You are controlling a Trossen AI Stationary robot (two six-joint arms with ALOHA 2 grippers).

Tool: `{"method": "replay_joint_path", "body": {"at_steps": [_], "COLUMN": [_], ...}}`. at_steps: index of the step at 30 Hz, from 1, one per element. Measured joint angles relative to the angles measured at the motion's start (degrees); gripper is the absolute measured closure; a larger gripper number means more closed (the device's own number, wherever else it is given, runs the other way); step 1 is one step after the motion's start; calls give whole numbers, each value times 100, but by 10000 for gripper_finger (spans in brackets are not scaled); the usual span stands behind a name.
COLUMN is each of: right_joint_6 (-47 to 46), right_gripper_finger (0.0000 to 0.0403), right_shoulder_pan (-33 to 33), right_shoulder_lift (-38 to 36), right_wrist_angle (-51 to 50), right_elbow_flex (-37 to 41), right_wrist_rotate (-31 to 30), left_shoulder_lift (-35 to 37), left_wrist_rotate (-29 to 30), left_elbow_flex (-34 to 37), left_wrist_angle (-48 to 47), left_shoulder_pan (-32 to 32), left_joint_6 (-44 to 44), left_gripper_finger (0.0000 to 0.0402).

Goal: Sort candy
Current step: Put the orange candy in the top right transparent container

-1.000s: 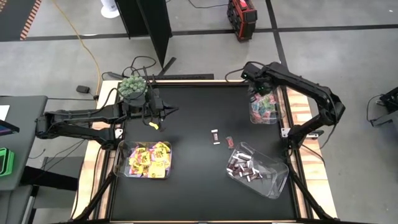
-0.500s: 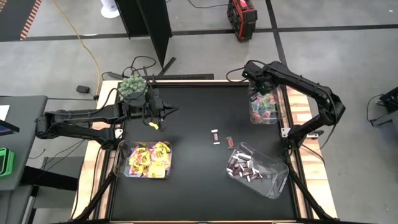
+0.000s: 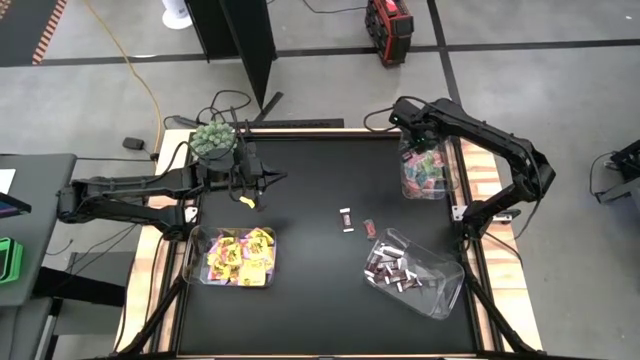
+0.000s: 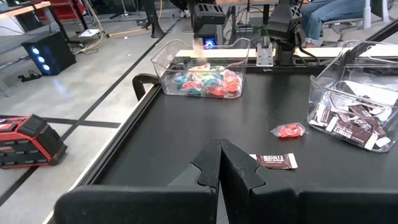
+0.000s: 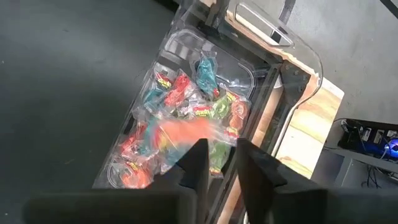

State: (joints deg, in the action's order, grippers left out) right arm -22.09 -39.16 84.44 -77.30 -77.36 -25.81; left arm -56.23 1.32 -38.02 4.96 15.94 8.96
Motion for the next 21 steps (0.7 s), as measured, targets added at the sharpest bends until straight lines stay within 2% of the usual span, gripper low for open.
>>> {"method": "replay_joint_path", "body": {"at_steps": [8,12,17,21], "right_joint_6": [-32,312,964,930], "right_gripper_finger": [240,219,215,215], "right_shoulder_pan": [12,134,849,1657], "right_shoulder_lift": [0,0,1,159], "right_wrist_angle": [36,148,551,719], "right_elbow_flex": [0,0,0,0], "right_wrist_rotate": [-14,27,819,1329], "left_shoulder_lift": [0,0,-1,0], "left_wrist_rotate": [1,0,1,0], "left_elbow_flex": [0,0,0,0], "left_wrist_angle": [-16,-16,-16,-16], "left_shoulder_pan": [-1,0,0,-2], "left_joint_6": [3,3,3,5], "left_gripper_finger": [400,400,400,400]}}
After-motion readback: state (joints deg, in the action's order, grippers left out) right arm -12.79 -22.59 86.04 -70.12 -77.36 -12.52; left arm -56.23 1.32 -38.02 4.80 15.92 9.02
